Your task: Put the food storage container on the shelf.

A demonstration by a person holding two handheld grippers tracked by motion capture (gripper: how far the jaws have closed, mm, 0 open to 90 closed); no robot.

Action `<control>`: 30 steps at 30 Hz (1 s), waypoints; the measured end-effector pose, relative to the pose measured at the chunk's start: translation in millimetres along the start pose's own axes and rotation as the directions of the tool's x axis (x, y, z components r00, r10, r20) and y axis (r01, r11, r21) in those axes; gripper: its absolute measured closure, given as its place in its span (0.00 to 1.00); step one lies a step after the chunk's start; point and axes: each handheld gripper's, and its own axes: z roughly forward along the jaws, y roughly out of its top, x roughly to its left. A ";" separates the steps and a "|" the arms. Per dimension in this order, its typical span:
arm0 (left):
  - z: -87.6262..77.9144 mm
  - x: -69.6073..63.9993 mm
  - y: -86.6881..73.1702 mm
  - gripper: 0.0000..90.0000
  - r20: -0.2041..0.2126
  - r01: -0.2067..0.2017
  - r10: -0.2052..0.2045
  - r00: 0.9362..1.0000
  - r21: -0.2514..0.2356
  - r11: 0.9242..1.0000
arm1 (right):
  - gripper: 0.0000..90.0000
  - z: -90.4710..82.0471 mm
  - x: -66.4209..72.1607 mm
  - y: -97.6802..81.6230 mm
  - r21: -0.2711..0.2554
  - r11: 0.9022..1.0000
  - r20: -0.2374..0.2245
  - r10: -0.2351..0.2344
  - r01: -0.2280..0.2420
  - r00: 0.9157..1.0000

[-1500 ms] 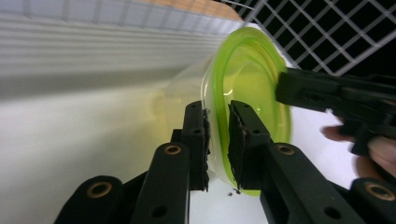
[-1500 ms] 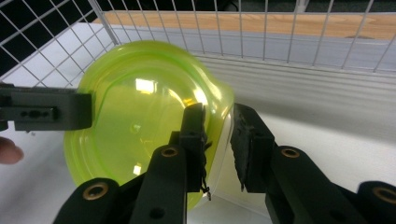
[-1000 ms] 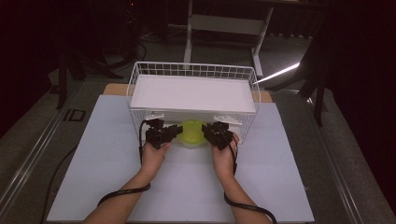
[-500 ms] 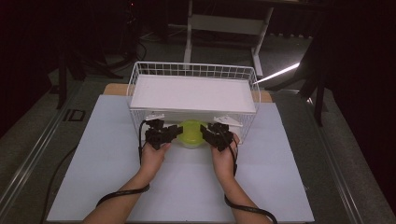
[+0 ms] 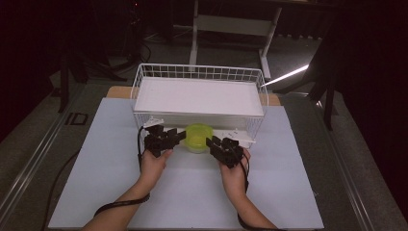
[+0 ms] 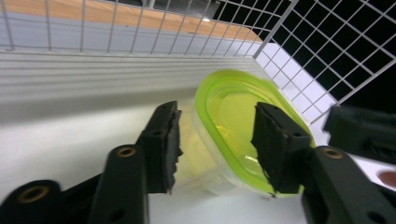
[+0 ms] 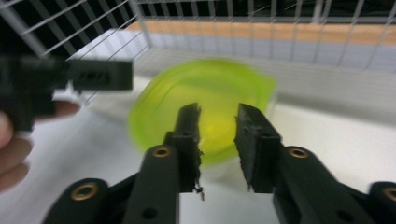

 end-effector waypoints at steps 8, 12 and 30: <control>-22.1 -2.4 -6.8 0.26 0.039 -0.054 0.056 0.998 -0.057 0.997 | 0.93 -5.8 10.0 -24.5 0.071 0.996 -0.026 -0.045 0.046 0.999; -31.1 -2.6 -11.2 0.16 0.067 -0.051 0.056 0.996 -0.067 0.996 | 1.00 1.6 10.6 -30.9 0.114 0.993 -0.021 -0.022 0.024 1.000; -83.7 13.1 -49.2 0.02 0.066 -0.052 0.062 0.996 -0.141 0.989 | 1.00 36.7 13.6 -23.5 0.140 0.990 0.006 -0.008 0.008 1.000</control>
